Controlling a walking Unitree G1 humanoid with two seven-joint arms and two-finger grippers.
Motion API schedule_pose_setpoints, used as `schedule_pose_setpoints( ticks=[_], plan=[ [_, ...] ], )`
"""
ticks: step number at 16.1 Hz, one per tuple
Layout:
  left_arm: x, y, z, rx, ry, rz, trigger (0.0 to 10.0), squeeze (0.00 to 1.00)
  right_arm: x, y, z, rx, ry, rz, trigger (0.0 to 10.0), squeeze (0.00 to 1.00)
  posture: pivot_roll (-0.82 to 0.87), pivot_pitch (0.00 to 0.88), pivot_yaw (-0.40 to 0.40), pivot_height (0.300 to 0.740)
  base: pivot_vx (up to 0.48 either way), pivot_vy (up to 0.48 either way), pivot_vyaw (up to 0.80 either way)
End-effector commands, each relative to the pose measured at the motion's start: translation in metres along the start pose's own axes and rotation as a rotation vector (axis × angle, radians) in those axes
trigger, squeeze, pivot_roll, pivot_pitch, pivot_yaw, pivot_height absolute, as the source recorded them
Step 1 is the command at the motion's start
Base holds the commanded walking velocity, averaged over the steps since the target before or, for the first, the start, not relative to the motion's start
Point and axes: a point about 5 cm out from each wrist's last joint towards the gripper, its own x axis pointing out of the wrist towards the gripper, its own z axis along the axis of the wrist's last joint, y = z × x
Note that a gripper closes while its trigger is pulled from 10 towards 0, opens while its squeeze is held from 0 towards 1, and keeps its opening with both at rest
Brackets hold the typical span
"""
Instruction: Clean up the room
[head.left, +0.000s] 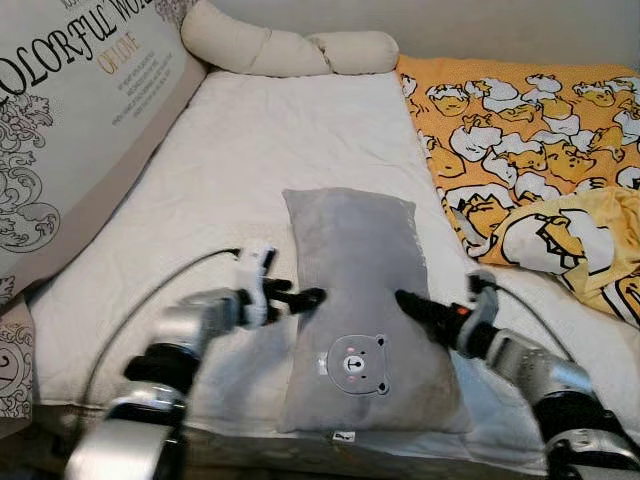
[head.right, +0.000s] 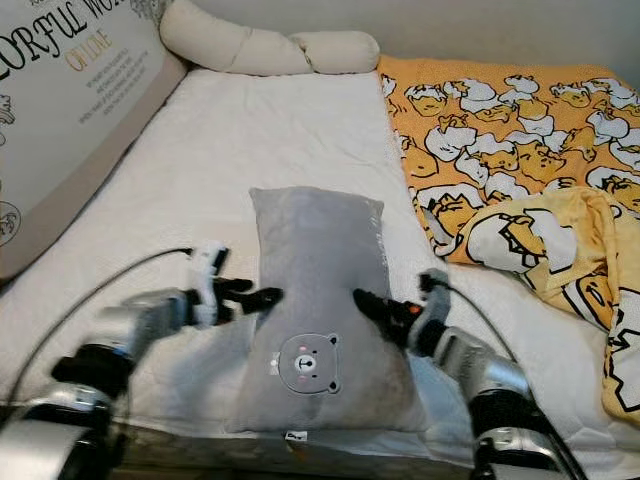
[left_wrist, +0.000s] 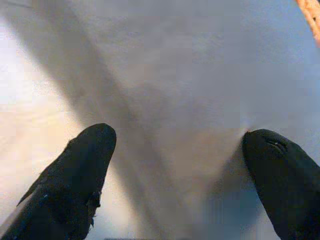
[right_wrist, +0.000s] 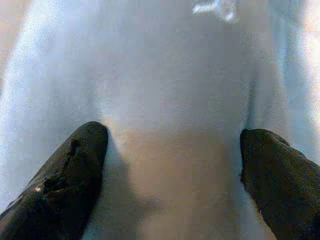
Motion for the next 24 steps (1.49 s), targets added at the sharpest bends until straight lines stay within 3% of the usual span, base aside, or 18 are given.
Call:
schedule_pose_setpoints(
  ticks=[1,2,3,4,8,12,13,14,15,16,17,18,19,20,21,22,24],
  plan=[
    [-0.005,0.003,0.007,0.036,-0.009,-0.004,10.0,0.00,-0.008,-0.003,0.006,0.038,-0.037,0.018,10.0,0.00,0.08,0.000,0.018,0.740,0.000,0.000,0.00],
    [-0.007,0.005,0.007,0.032,-0.011,-0.001,10.0,0.00,-0.011,-0.004,0.009,0.049,-0.048,0.028,10.0,0.00,0.07,0.000,0.021,0.740,0.000,0.000,0.00],
    [-0.014,0.009,0.012,-0.002,-0.050,-0.019,10.0,1.00,-0.022,-0.013,0.015,0.026,-0.043,-0.012,10.0,0.57,0.07,0.000,0.021,0.740,0.000,0.000,0.00],
    [-0.014,0.009,0.013,-0.008,-0.057,-0.023,10.0,1.00,-0.024,-0.015,0.015,0.017,-0.041,-0.023,10.0,1.00,0.07,0.000,0.021,0.740,0.000,0.000,0.00],
    [-0.003,-0.013,0.019,-0.098,-0.127,-0.179,10.0,1.00,-0.034,-0.027,0.017,0.034,-0.058,-0.067,10.0,1.00,0.07,0.000,0.026,0.740,0.000,0.000,0.00],
    [0.012,-0.021,-0.004,-0.072,0.012,-0.179,10.0,1.00,-0.028,-0.019,0.005,0.125,-0.097,0.052,10.0,1.00,0.08,0.000,0.030,0.740,0.000,0.000,0.00],
    [0.017,-0.022,-0.012,-0.039,0.064,-0.143,10.0,1.00,-0.016,-0.014,-0.009,0.090,-0.032,0.043,10.0,0.41,0.08,0.000,0.028,0.740,0.000,0.000,0.00],
    [0.018,-0.022,-0.014,-0.025,0.079,-0.130,10.0,1.00,-0.012,-0.013,-0.014,0.067,-0.001,0.026,10.0,0.41,0.08,0.000,0.028,0.740,0.000,0.000,0.00],
    [0.022,-0.023,-0.017,-0.005,0.106,-0.105,10.0,0.09,-0.002,-0.011,-0.031,0.060,0.085,-0.016,10.0,0.00,0.08,0.000,0.028,0.740,0.000,0.000,0.00],
    [0.023,-0.024,-0.018,0.001,0.111,-0.096,10.0,0.09,0.000,-0.011,-0.036,0.073,0.107,-0.027,10.0,0.00,0.08,0.000,0.028,0.740,0.000,0.000,0.00],
    [0.029,-0.025,-0.017,0.020,0.113,-0.062,10.0,0.00,0.008,-0.013,-0.051,0.029,0.184,-0.127,0.0,0.00,0.09,0.000,0.022,0.740,0.000,0.000,0.00],
    [0.032,-0.026,-0.016,0.030,0.112,-0.055,7.0,0.00,0.012,-0.010,-0.056,0.027,0.202,-0.120,0.0,0.00,0.09,0.000,0.022,0.740,0.000,0.000,0.00],
    [0.032,-0.026,-0.016,0.034,0.112,-0.054,7.0,0.00,0.012,-0.009,-0.056,0.031,0.201,-0.110,0.0,0.00,0.09,0.000,0.022,0.740,0.000,0.000,0.00],
    [0.034,-0.027,-0.016,0.040,0.110,-0.053,3.8,0.00,0.016,-0.005,-0.056,0.041,0.196,-0.094,0.0,0.00,0.09,0.000,0.020,0.740,0.000,0.000,0.00],
    [0.034,-0.027,-0.017,0.044,0.108,-0.052,2.7,0.00,0.018,-0.003,-0.055,0.043,0.186,-0.084,0.0,0.00,0.09,0.000,0.020,0.740,0.000,0.000,0.00],
    [0.035,-0.028,-0.018,0.047,0.104,-0.053,0.4,0.00,0.021,0.000,-0.053,0.048,0.170,-0.068,0.0,0.00,0.09,0.000,0.020,0.740,0.000,0.000,0.00],
    [0.036,-0.027,-0.018,0.054,0.096,-0.045,0.0,0.00,0.025,0.002,-0.050,0.024,0.153,-0.064,0.0,0.00,0.08,0.000,0.025,0.740,0.000,0.000,0.00]
  ],
)
